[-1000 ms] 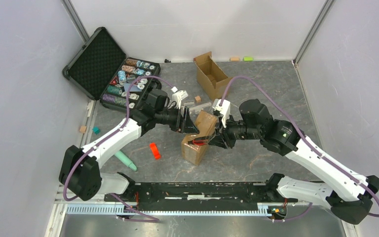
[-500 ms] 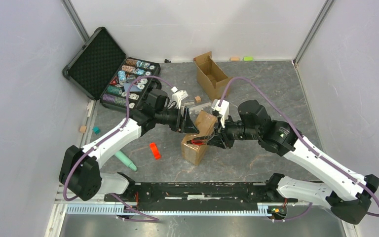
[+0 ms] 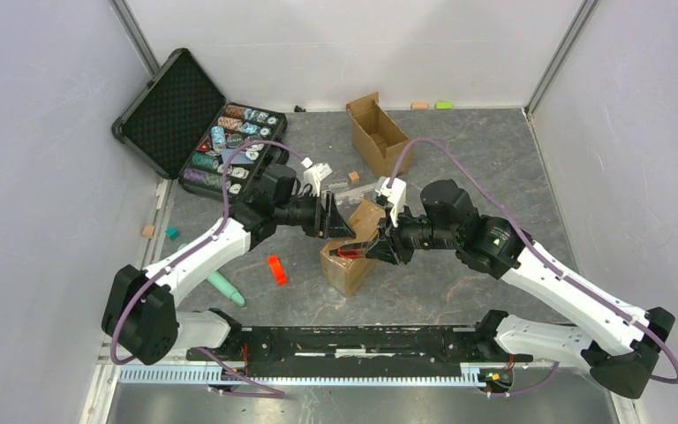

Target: Unpack the express box

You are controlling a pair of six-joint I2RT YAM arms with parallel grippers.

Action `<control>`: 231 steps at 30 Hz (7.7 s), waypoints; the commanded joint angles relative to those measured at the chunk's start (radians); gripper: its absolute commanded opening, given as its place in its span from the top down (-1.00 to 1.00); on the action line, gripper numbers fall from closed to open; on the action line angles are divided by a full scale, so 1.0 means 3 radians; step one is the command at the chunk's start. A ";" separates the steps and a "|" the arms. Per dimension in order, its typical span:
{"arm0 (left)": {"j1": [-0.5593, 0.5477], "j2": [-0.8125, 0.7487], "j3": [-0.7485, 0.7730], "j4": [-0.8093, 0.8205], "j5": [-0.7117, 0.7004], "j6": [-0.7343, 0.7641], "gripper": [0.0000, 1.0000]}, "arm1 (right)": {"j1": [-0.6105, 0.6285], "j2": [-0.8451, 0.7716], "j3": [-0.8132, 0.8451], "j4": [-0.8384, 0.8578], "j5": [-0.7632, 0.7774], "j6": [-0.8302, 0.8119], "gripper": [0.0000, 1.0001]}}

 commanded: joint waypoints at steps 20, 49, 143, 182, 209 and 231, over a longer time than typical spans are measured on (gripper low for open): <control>-0.0215 -0.0057 -0.0202 -0.0212 -0.0915 -0.0527 -0.03 | 0.0327 -0.0026 -0.0304 0.0411 0.0567 0.0446 1.00; -0.0159 0.0161 -0.0062 -0.0489 -0.0969 0.1397 -0.12 | 0.0391 0.0352 0.0976 -0.1179 0.0852 0.0129 1.00; -0.0057 -0.0927 0.0885 -0.1374 -0.0687 0.0733 -0.14 | 0.0390 0.0372 0.1552 -0.1787 0.0672 0.0096 1.00; -0.0578 -0.0528 0.0047 0.1958 0.1105 -0.0280 0.95 | 0.0309 -0.0414 0.0680 0.0513 0.1040 0.0695 -0.96; -0.0379 -0.0383 -0.0125 0.2875 0.0847 -0.1059 0.95 | -0.0397 -0.0436 -0.0852 0.3469 -0.0162 0.2109 0.46; 0.0159 -0.0911 -0.0079 -0.0299 -0.0439 -0.0030 -0.34 | -0.0068 -0.0761 -0.1459 0.3524 0.0862 0.1027 1.00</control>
